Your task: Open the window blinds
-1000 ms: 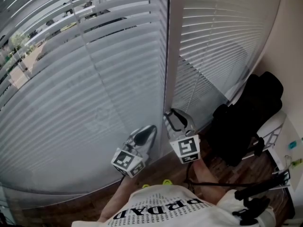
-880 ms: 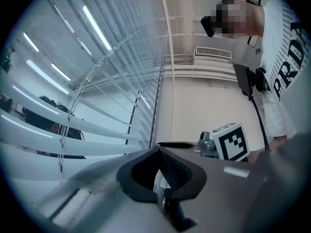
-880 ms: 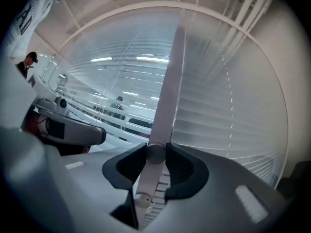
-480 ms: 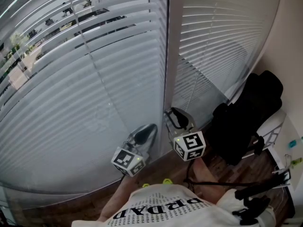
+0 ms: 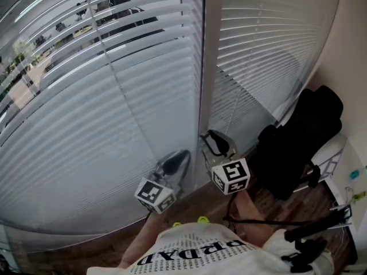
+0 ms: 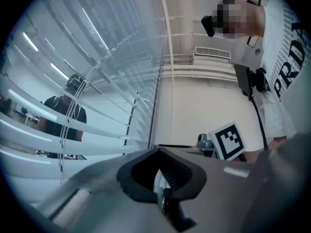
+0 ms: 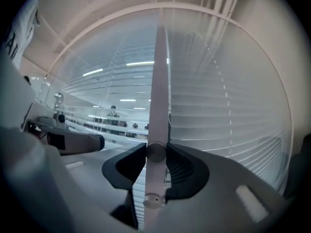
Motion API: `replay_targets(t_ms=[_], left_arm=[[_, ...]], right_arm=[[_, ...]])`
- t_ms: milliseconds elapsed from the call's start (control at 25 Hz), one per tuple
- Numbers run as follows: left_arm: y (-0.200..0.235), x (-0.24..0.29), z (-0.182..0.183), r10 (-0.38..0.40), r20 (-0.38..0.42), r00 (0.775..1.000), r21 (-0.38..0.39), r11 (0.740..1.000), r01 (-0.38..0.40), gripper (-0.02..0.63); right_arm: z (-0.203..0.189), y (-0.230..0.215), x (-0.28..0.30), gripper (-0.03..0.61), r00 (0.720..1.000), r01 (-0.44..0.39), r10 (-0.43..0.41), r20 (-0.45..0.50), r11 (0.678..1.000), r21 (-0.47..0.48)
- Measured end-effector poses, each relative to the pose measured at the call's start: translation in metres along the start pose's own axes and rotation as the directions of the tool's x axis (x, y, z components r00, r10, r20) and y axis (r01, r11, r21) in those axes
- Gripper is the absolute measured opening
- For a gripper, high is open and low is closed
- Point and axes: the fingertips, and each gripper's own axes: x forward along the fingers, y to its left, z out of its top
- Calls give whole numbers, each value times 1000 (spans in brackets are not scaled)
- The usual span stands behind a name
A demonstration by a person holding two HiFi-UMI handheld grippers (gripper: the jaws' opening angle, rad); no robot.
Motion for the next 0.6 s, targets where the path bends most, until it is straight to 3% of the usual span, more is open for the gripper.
replay_targets(t_ms=[80, 160, 320, 600], left_arm=[[1, -1, 0, 5, -1, 1000, 1, 1000, -5, -8], [2, -1, 1, 4, 2, 1000, 1, 1000, -4, -8], [1, 0, 0, -2, 3, 1000, 2, 1000, 2, -8], [0, -1, 0, -3, 3, 1000, -1, 1000, 3, -8]], right_arm=[[4, 4, -2, 135, 1000, 0, -2, -20, 991, -134], [7, 8, -2, 143, 999, -1, -12, -43, 961, -278], [3, 16, 1, 152, 996, -18, -33, -87, 850, -527], [-1, 19, 4, 137, 994, -3, -79, -82, 706, -709]])
